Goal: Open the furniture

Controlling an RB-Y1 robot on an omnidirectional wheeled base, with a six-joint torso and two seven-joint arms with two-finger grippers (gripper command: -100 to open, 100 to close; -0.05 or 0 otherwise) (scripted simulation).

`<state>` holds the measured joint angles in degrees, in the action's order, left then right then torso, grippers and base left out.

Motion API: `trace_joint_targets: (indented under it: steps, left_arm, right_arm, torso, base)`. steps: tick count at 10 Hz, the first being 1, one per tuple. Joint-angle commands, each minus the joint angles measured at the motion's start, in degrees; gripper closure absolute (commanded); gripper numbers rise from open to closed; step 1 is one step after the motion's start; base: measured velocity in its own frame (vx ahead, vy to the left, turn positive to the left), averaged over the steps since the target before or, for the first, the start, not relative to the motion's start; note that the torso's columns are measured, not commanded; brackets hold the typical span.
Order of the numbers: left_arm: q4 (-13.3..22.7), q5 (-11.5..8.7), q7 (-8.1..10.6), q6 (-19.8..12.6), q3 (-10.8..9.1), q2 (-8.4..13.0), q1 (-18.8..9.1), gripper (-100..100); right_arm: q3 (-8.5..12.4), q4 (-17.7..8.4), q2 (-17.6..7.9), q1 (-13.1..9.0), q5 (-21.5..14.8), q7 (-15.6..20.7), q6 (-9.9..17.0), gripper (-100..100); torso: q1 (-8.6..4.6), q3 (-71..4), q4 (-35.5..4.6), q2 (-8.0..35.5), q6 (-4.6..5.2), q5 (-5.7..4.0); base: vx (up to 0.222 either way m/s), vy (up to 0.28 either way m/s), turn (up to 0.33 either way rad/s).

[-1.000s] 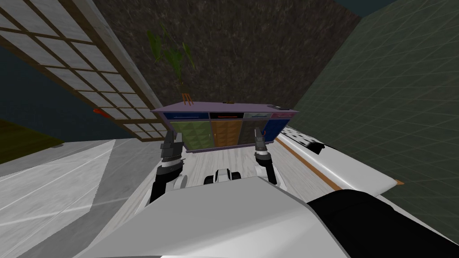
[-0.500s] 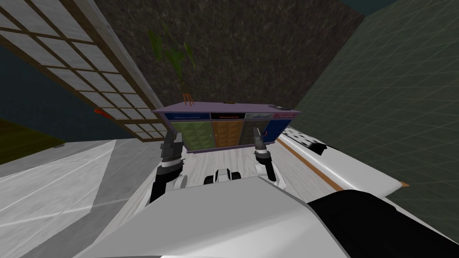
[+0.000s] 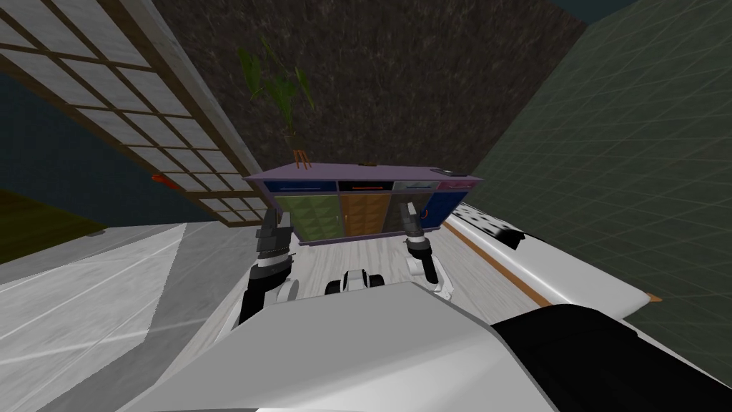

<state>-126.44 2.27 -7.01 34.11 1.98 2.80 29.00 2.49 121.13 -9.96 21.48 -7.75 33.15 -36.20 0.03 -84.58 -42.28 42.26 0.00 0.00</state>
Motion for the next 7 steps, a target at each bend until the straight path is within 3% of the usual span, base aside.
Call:
trace_joint_targets:
  steps: [1, 2, 4, 7]
  left_arm:
    - [0.0, 0.0, 0.0, 0.0, 0.0, 0.0, 0.0, 0]
    - [0.0, 0.0, 0.0, 0.0, 0.0, 0.0, 0.0, 0]
    - [0.0, 0.0, 0.0, 0.0, 0.0, 0.0, 0.0, 0]
    - [0.0, 0.0, 0.0, 0.0, 0.0, 0.0, 0.0, 0]
  right_arm:
    - [0.28, -0.63, -0.23, -0.66, -0.3, 3.74, -0.35, -100]
    - [0.9, -2.0, -0.64, -2.05, -0.91, 5.8, -0.99, -100]
    - [0.9, -2.0, -0.64, -2.05, -0.91, 7.72, -0.99, -100]
    - [2.24, -4.96, -1.29, -4.94, -2.24, 13.16, -2.3, -100]
  torso:
    - [0.0, 0.02, -0.01, 0.04, 0.01, 0.01]
    - [-0.08, 0.05, -0.02, 0.09, 0.01, -0.02]
    - [-0.02, 0.01, 0.0, 0.02, 0.01, 0.0]
    - [0.0, 0.0, 0.0, 0.01, 0.01, 0.01]
  base:
    - [0.018, 0.021, -0.001]
    - [0.036, 0.036, 0.009]
    - [0.024, 0.025, 0.002]
    - [0.032, 0.041, 0.007]
